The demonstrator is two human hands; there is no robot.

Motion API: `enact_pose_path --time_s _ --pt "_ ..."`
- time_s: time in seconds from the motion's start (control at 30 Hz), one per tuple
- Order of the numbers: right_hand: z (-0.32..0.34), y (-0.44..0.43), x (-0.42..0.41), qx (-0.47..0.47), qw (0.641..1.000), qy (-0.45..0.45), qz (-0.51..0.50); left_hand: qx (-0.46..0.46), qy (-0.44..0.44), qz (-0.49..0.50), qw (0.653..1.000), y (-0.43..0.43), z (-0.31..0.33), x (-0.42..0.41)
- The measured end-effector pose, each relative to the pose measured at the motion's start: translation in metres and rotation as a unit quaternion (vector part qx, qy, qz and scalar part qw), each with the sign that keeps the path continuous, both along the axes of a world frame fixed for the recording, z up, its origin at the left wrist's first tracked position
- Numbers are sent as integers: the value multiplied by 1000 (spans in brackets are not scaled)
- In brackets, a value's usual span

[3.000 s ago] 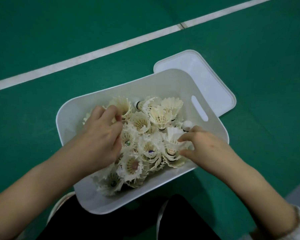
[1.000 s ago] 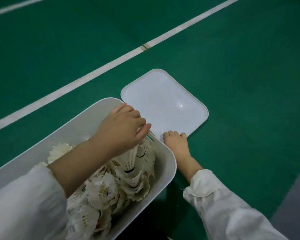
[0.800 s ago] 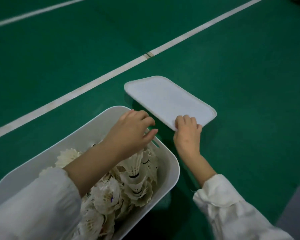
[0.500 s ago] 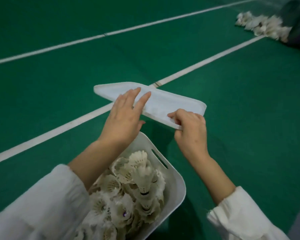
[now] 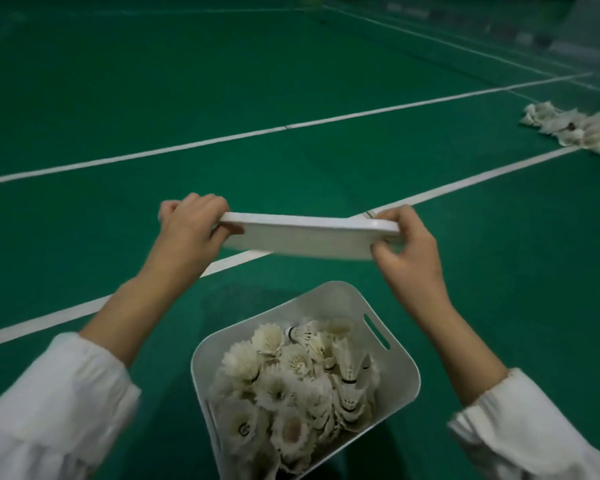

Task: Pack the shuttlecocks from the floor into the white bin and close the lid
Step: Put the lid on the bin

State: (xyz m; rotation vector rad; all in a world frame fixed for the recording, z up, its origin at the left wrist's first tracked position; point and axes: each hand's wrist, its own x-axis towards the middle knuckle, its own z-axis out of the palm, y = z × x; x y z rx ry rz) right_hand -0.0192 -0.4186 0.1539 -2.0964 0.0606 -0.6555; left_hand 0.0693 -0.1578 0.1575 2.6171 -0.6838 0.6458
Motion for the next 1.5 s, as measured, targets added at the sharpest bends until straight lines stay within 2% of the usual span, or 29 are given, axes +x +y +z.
enact_pose_path --time_s 0.13,0.2,0.3,0.37,0.47,0.5,0.57,0.63,0.8,1.0,1.1,1.2,1.33,1.43,1.5 --pt "0 3 -7 164 984 57 24 -110 95 -4 989 21 13 -29" --pt "-2 7 -8 185 980 70 7 -148 95 13 984 31 14 -41" --pt "-6 17 -6 186 979 88 -3 -203 86 115 969 48 -6 -60" --pt "-8 19 -5 185 978 102 2 -330 151 168 916 50 -25 -81" --pt "-12 13 -4 161 978 129 0 -502 267 205 796 42 -60 -114" --pt "-14 7 -4 158 977 144 -3 -532 295 215 764 40 -72 -123" --pt "-24 -4 -4 152 970 190 -28 -548 325 219 739 35 -93 -137" --pt "-41 -15 -3 104 962 244 -64 -546 330 214 739 26 -110 -150" --pt "-98 -24 1 -116 936 319 -98 -499 352 261 747 1 -142 -168" --pt "-136 -24 14 -233 911 329 -90 -477 353 314 741 -4 -166 -160" --pt "-145 -28 20 -260 908 318 -76 -464 356 320 745 -4 -170 -152" --pt "-154 -35 25 -200 921 331 -38 -456 345 311 759 -5 -175 -149" --pt "-159 -42 32 -21 934 358 14 -447 334 297 775 -1 -178 -147" --pt "-156 -45 39 106 921 371 43 -465 339 314 755 6 -181 -138" --pt "-155 -43 42 130 915 379 51 -494 337 320 735 10 -184 -128"
